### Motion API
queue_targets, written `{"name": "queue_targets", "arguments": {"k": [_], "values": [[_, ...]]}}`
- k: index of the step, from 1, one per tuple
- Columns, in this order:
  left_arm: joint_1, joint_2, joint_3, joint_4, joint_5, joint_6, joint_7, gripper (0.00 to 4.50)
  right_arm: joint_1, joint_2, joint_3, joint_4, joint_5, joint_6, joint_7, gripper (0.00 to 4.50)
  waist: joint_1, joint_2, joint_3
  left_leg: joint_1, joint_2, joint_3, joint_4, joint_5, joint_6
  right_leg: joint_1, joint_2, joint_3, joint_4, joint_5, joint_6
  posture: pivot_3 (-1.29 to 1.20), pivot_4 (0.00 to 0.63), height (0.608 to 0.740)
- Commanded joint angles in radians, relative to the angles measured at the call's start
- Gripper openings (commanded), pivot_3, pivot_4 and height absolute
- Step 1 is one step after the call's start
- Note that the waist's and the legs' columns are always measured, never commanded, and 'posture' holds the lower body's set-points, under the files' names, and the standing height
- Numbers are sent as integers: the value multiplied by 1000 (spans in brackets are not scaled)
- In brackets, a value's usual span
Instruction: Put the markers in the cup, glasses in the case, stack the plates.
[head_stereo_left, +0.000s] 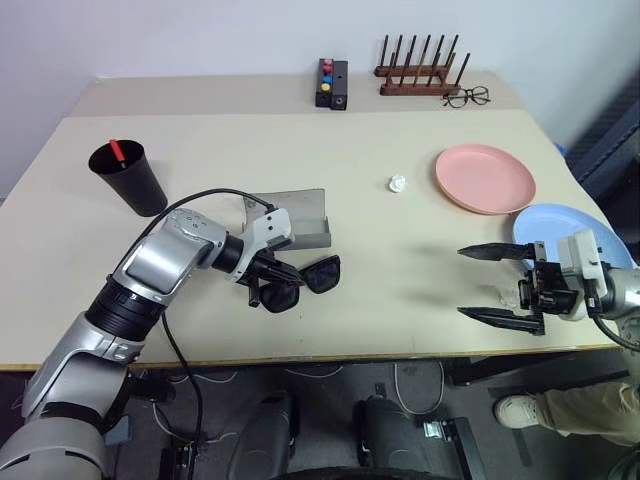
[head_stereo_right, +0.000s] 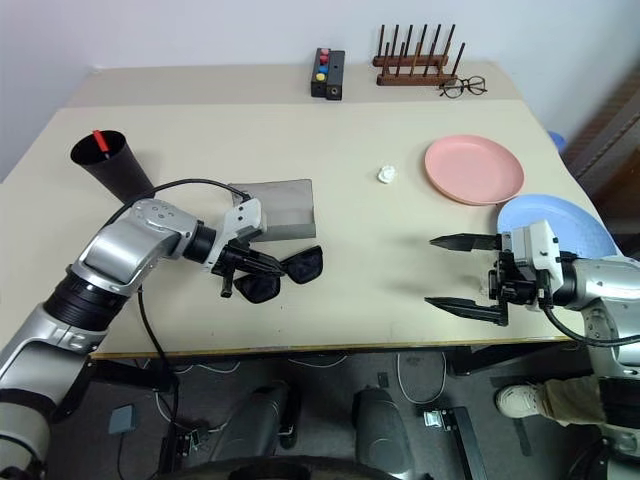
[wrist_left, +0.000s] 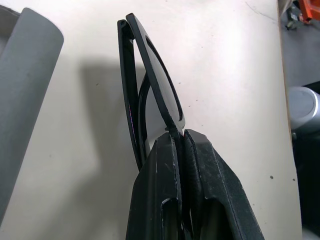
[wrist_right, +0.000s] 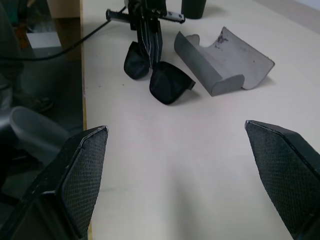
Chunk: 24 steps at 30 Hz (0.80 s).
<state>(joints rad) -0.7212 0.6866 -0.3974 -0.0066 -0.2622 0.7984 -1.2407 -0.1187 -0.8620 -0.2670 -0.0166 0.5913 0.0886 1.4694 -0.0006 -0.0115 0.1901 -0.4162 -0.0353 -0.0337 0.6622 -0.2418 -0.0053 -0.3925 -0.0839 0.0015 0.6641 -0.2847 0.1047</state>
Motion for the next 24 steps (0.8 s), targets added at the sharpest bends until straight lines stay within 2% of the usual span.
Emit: {"name": "queue_targets", "arguments": {"k": [1,11,15,18,20,24], "values": [[5,16,19,3,21,-2,28,22,-10,6,-3,-36,20,12,-10,4500,1,0,0,0,0,0,0,0,0,0,0,0,0,0,0,0,150,740],[9,42,175,-70,-72,-32,26,22,-90,23,43,2,5,25,-13,4500,7,0,0,0,0,0,0,0,0,-1,-3,0,0,0,0,0,150,740],[-33,16,265,-71,-132,-38,39,22,-144,41,72,47,-14,12,-12,4500,14,0,1,-1,0,0,-1,0,0,-1,-3,0,-1,0,0,0,150,740],[-108,-8,308,-6,-150,-39,71,22,-186,62,96,80,-29,-1,-7,4500,14,-1,1,-2,-1,0,0,0,0,-1,-3,-1,-1,0,0,0,150,740],[-142,-26,322,57,-122,-126,91,22,-208,75,108,97,-38,-11,-6,4500,13,-1,1,-2,-1,0,0,0,0,-1,-2,-1,-1,0,0,0,150,740],[-260,-20,271,307,-21,-268,72,22,-247,98,128,127,-48,-23,-12,4500,11,-1,1,-2,-1,0,0,0,0,-2,-1,-2,-1,0,1,0,150,740]]}}
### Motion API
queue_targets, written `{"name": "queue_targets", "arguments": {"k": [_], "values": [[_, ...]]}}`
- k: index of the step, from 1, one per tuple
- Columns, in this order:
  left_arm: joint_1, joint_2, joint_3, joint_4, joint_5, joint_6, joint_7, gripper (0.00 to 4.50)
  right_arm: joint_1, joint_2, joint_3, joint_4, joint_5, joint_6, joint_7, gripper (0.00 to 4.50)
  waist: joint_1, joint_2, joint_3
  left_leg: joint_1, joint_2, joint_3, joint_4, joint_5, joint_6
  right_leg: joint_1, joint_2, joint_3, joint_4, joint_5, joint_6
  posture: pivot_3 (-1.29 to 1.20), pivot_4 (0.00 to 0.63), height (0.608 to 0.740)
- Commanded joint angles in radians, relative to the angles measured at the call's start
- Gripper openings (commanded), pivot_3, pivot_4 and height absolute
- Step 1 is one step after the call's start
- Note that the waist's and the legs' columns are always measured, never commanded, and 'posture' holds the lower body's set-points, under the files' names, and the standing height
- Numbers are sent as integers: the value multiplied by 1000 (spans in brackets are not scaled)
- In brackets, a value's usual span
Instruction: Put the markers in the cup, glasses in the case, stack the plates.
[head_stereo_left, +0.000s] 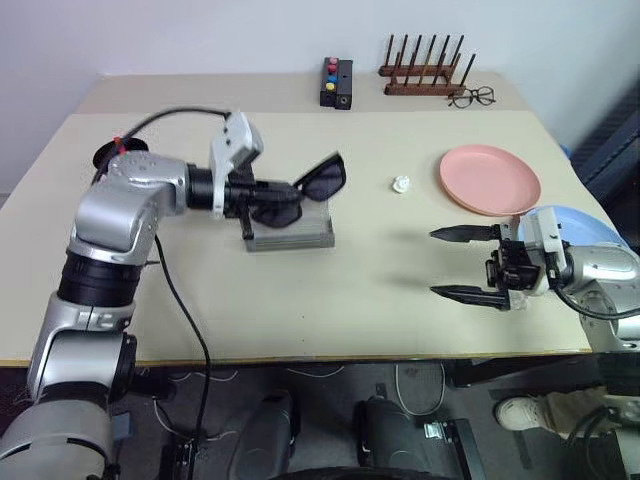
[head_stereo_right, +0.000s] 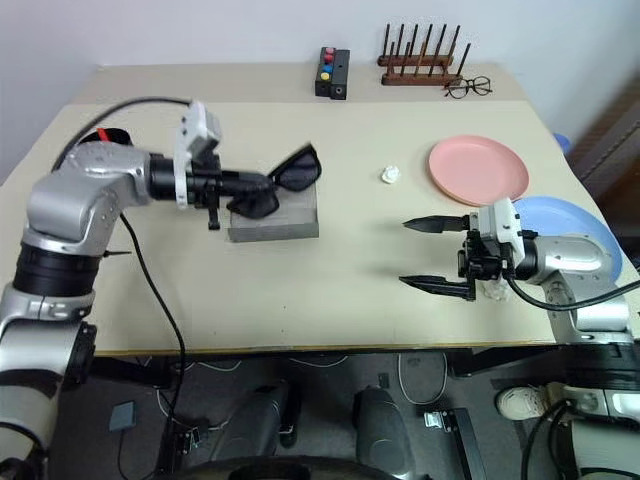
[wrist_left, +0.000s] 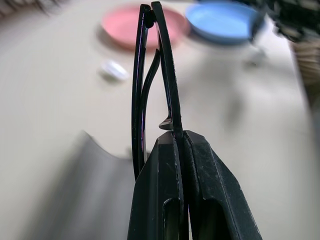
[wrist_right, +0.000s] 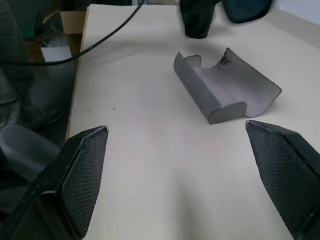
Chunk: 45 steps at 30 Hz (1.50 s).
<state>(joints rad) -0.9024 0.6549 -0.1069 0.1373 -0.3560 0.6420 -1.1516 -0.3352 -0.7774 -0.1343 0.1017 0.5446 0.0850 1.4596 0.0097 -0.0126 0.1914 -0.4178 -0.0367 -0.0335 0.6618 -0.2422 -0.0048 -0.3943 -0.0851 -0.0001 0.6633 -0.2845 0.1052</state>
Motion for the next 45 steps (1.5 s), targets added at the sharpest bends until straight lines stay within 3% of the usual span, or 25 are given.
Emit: {"name": "queue_targets", "arguments": {"k": [1,9,17,31,35,38,41,45], "values": [[-109,10,-30,246,98,-162,-30,22,-37,19,-1,13,-4,-22,-4,4500,0,0,0,0,0,0,0,0,0,0,1,0,0,0,0,0,150,740],[-241,-31,-123,657,252,-448,-171,22,-28,36,-1,-11,-4,-12,-21,4500,2,0,0,-3,0,1,1,0,0,-3,1,0,0,0,1,0,150,740],[-275,-92,-163,783,328,-586,-320,22,18,22,-25,-62,9,7,-52,4500,0,-1,1,-7,0,1,2,0,0,-6,1,0,1,1,2,0,150,740],[-321,-151,-165,940,419,-703,-353,22,91,7,-64,-138,24,30,-90,4500,0,-1,1,-7,0,1,2,0,0,-6,2,0,1,1,2,0,150,740],[-317,-156,-163,947,435,-726,-352,1391,92,3,-67,-141,27,34,-93,4500,1,-1,1,-7,0,1,2,0,0,-6,2,0,1,1,3,0,150,740],[-316,-161,-150,946,438,-740,-318,3037,89,1,-66,-140,27,35,-94,4500,1,-1,1,-7,0,0,2,0,0,-6,2,0,1,1,3,0,150,740],[-317,-160,-132,935,426,-741,-299,4388,78,4,-59,-137,26,49,-108,4500,0,-1,1,-7,0,0,2,0,0,-6,2,0,1,1,3,0,150,740],[-338,-159,-83,927,400,-727,-250,4388,66,10,-43,-136,22,71,-123,4500,0,-1,1,-7,0,0,2,0,0,-6,2,0,1,1,3,0,150,740]]}}
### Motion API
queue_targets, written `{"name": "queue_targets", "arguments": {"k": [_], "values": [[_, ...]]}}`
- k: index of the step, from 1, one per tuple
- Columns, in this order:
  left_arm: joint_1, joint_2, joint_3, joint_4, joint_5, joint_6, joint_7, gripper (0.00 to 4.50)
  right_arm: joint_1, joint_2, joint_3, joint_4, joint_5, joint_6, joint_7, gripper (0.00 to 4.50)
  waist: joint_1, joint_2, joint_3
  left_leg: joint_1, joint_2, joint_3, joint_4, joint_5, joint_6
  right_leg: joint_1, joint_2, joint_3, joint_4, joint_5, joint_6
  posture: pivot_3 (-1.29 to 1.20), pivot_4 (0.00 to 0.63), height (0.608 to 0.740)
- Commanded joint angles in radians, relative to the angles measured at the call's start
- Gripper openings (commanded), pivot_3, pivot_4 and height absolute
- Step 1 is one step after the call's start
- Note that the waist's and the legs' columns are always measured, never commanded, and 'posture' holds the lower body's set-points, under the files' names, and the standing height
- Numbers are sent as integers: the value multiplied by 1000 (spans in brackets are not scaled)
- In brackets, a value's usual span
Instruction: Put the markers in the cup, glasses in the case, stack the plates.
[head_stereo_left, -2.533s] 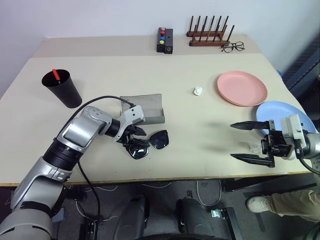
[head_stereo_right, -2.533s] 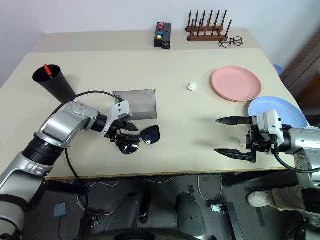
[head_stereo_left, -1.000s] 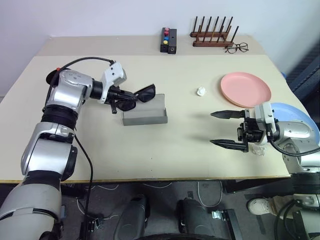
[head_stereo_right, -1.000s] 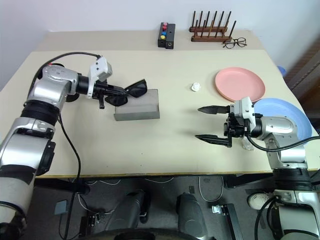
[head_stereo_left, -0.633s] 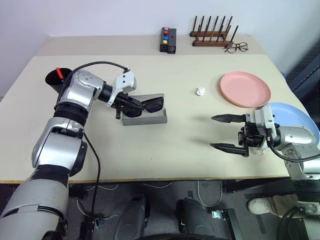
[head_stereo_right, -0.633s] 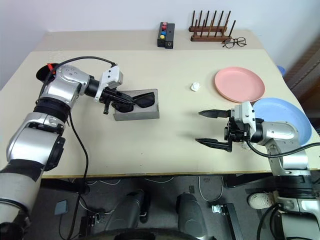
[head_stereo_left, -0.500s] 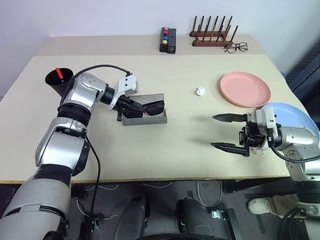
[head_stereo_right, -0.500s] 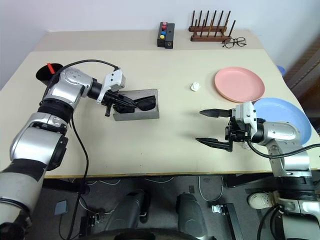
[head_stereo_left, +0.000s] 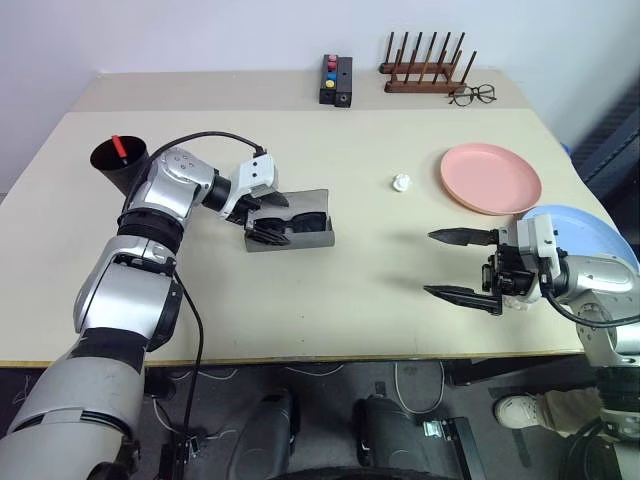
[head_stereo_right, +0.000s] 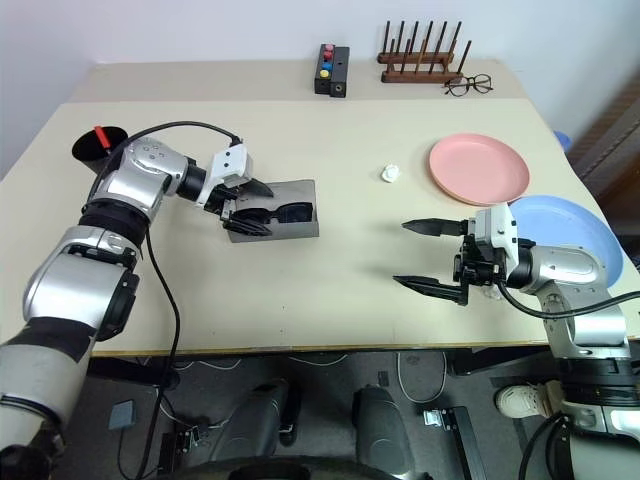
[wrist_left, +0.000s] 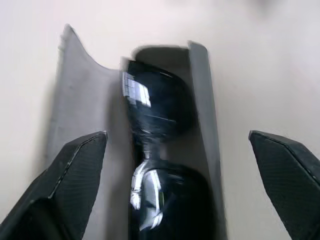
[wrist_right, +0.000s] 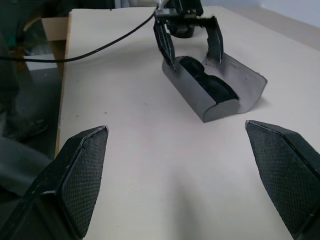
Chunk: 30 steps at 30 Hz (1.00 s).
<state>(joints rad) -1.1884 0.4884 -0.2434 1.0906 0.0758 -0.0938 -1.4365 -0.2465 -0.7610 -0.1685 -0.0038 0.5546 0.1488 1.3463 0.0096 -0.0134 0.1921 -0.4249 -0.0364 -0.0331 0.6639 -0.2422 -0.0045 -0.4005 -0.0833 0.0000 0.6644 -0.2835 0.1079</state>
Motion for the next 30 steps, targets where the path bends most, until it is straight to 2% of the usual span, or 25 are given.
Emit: {"name": "queue_targets", "arguments": {"k": [1,9,15,20,23,30], "values": [[-61,6,70,-25,-40,17,53,4388,-28,-4,-7,-25,8,8,-15,4500,0,0,0,0,0,0,0,0,0,0,0,0,0,0,0,0,150,740],[-106,21,182,-19,-62,44,311,4388,-117,41,-3,95,-74,-13,-150,4500,0,0,0,0,0,0,0,0,0,0,0,0,0,0,1,0,150,740],[-74,41,163,-20,-12,48,458,4388,-125,43,-19,124,-84,-31,-176,4500,0,-1,0,-1,0,0,0,0,0,-1,0,0,1,0,1,0,150,740],[-59,7,136,5,42,46,604,4388,-107,40,-33,113,-78,-35,-201,4500,3,-1,0,-1,0,0,0,0,0,-1,0,0,1,0,1,0,150,740],[-49,-22,135,22,55,56,653,3520,-93,41,-37,95,-73,-33,-212,4500,3,-1,0,-1,-1,0,0,0,0,-1,0,0,1,1,1,0,150,740],[-35,-73,109,29,88,72,666,26,-81,43,-32,77,-71,-32,-230,4500,0,-1,0,-1,-1,1,0,0,0,-2,0,0,1,1,1,0,150,740]]}}
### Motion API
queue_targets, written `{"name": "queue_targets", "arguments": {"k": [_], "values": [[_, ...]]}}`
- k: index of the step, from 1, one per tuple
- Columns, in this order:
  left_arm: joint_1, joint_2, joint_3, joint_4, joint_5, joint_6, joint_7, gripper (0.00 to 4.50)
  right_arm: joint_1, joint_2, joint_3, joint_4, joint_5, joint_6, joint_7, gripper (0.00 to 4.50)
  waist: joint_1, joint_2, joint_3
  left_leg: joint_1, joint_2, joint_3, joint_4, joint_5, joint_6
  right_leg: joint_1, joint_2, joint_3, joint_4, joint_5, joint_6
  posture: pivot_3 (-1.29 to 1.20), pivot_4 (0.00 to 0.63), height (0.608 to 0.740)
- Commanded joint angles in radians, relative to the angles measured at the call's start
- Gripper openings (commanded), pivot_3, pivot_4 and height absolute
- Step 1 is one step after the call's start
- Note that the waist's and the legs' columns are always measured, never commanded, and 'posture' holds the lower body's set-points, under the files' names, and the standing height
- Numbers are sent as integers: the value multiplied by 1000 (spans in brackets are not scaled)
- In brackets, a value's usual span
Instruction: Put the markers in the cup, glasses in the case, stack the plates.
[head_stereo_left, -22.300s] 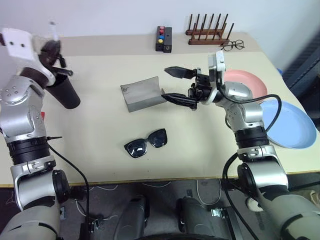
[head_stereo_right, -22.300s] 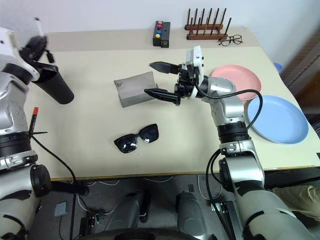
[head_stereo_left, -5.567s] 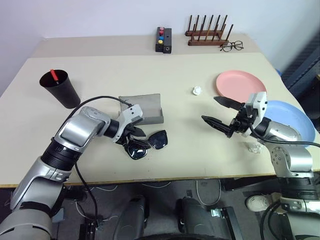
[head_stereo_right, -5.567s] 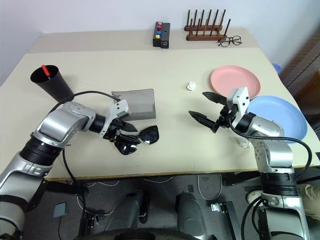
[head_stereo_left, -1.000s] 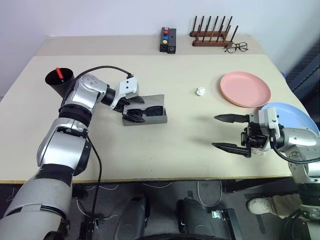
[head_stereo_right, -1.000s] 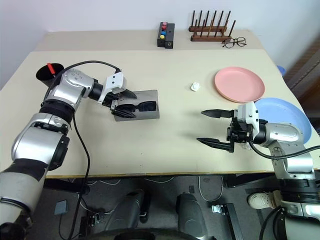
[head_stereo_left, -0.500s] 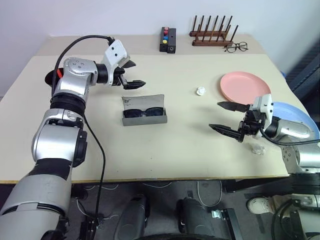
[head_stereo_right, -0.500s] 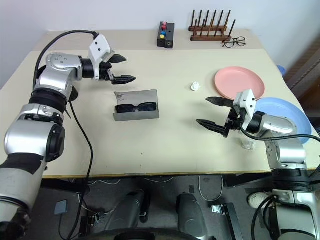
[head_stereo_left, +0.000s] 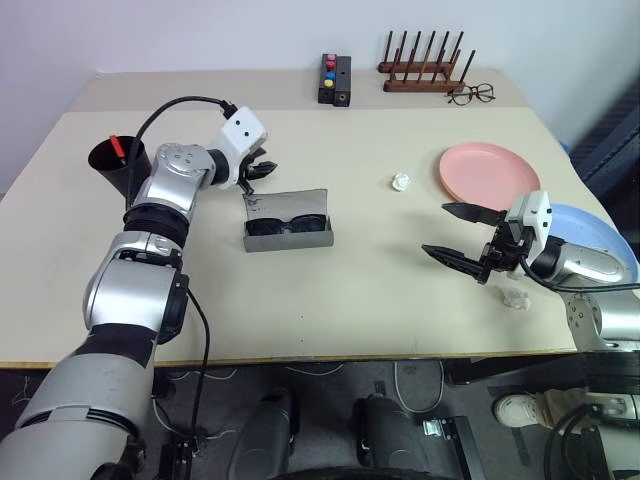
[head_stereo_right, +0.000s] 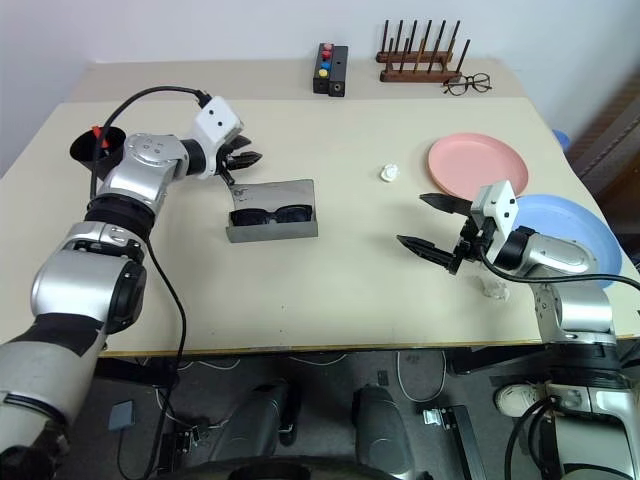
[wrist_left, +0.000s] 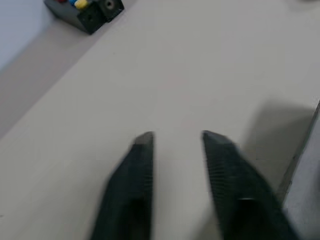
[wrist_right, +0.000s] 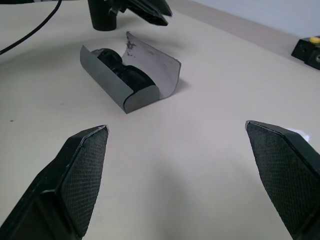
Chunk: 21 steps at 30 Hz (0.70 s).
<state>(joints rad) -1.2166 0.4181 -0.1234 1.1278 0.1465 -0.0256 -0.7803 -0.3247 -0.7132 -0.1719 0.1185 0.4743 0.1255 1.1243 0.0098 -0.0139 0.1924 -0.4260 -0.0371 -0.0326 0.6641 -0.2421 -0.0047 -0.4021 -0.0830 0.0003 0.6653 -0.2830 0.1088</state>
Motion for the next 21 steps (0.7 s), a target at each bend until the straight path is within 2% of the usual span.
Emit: {"name": "queue_targets", "arguments": {"k": [1,6,13,17,21], "values": [[-3,-5,-24,-5,31,-3,19,26,-1,-4,-28,-49,10,-10,-11,4500,0,0,0,0,0,0,0,0,0,0,0,0,0,0,0,0,150,740],[18,-27,-91,12,95,-39,35,26,16,5,-26,-62,13,-16,-20,4500,1,0,0,0,0,0,0,0,0,0,0,0,0,0,0,0,150,740],[39,-32,-115,-32,101,-30,-73,26,20,13,-19,-55,11,-20,-18,4500,2,0,0,0,0,0,0,0,0,0,0,0,0,0,0,0,150,740],[66,-8,-107,-118,82,-10,-154,26,28,13,-21,-63,14,-19,-17,4500,1,0,0,0,0,0,0,0,0,0,0,0,0,0,0,0,150,740],[142,50,-110,-302,74,31,-232,26,28,13,-23,-59,13,-22,-18,4500,-3,0,0,0,0,0,0,0,0,0,0,0,0,0,0,0,150,740]]}}
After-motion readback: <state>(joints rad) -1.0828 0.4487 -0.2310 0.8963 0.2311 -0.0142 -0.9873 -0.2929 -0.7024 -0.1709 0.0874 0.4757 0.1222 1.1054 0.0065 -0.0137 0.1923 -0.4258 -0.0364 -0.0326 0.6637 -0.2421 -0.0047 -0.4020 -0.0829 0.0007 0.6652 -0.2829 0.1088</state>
